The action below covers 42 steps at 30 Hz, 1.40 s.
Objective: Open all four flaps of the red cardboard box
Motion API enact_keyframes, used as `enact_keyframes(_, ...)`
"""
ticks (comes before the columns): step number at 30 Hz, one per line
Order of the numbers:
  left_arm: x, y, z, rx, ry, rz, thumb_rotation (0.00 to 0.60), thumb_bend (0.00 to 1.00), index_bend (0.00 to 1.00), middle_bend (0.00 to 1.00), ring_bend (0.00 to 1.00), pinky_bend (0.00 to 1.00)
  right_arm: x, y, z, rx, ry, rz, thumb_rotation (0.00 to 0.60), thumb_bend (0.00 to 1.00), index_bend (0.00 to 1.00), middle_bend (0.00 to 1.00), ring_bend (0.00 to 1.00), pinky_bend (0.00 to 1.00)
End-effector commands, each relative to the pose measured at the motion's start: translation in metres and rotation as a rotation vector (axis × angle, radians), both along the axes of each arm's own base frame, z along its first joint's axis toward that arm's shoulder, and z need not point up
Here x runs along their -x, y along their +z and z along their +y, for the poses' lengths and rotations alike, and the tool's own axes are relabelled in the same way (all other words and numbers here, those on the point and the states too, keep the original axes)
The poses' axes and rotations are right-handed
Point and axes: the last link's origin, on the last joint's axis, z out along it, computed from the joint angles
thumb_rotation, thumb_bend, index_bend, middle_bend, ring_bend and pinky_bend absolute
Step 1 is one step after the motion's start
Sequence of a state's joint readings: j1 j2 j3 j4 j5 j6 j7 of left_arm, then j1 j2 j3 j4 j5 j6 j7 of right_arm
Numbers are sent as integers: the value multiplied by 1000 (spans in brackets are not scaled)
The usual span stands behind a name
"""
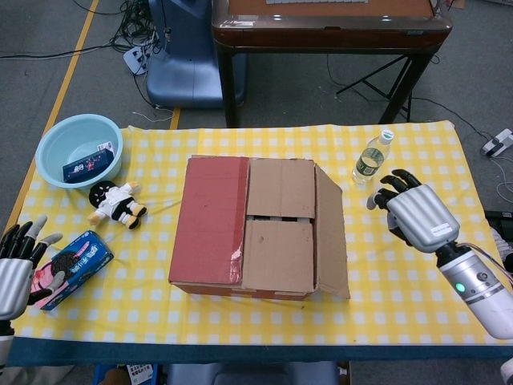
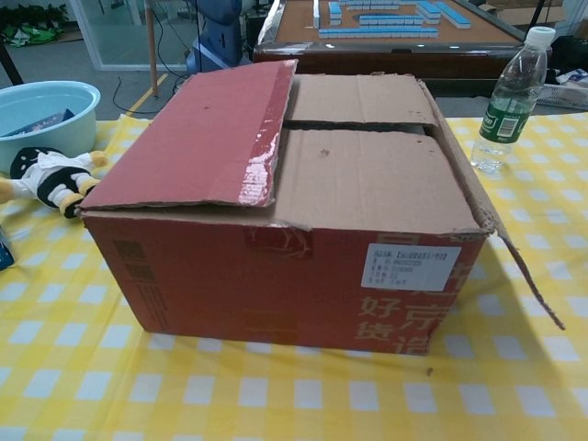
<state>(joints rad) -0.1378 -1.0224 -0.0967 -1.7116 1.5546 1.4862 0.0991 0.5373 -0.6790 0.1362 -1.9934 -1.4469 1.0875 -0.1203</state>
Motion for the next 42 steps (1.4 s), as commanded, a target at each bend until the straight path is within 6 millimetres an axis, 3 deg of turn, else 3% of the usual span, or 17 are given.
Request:
enact_keyframes(1, -24, 12, 24, 82, -113, -35, 600, 298, 275, 54, 37, 0, 5, -4, 7, -2, 9, -23, 600, 998, 421, 428, 207, 135)
enact_keyframes(4, -48, 21, 48, 140, -214, -55, 600, 342, 265, 61, 37, 0, 7, -6, 12, 3, 27, -44, 600, 984, 397, 408, 207, 135)
enact_keyframes(7, -72, 22, 72, 216, -306, -92, 600, 532, 258, 78, 42, 0, 7, -5, 18, 22, 46, -77, 600, 976, 365, 390, 207, 136)
enact_keyframes(9, -88, 19, 85, 279, -362, -109, 600, 601, 259, 95, 59, 0, 8, -2, 22, 38, 52, -97, 600, 976, 360, 384, 207, 136)
enact_keyframes(15, -137, -4, 110, 447, -521, -112, 596, 682, 304, 154, 80, 0, 13, 4, 29, 63, 24, -104, 600, 975, 360, 384, 207, 136)
enact_keyframes(18, -159, -21, 120, 521, -584, -92, 535, 702, 328, 165, 76, 0, 14, 6, 29, 67, 13, -96, 600, 976, 359, 384, 207, 136)
enact_keyframes(23, -193, -47, 127, 618, -654, -44, 367, 738, 330, 167, 67, 0, 13, 6, 26, 66, 14, -92, 600, 976, 359, 383, 207, 136)
enact_keyframes(30, -230, -81, 129, 691, -703, 26, 338, 738, 348, 167, 63, 0, 15, 4, 21, 55, 4, -90, 600, 976, 360, 384, 207, 138)
enact_keyframes(35, -244, -96, 131, 699, -700, 94, 274, 738, 340, 167, 53, 0, 19, 4, 19, 52, -6, -92, 600, 976, 360, 383, 207, 138)
enact_keyframes(42, -254, -111, 131, 707, -684, 165, 234, 738, 366, 207, 55, 0, 25, 4, 19, 47, -19, -98, 600, 975, 360, 384, 207, 138)
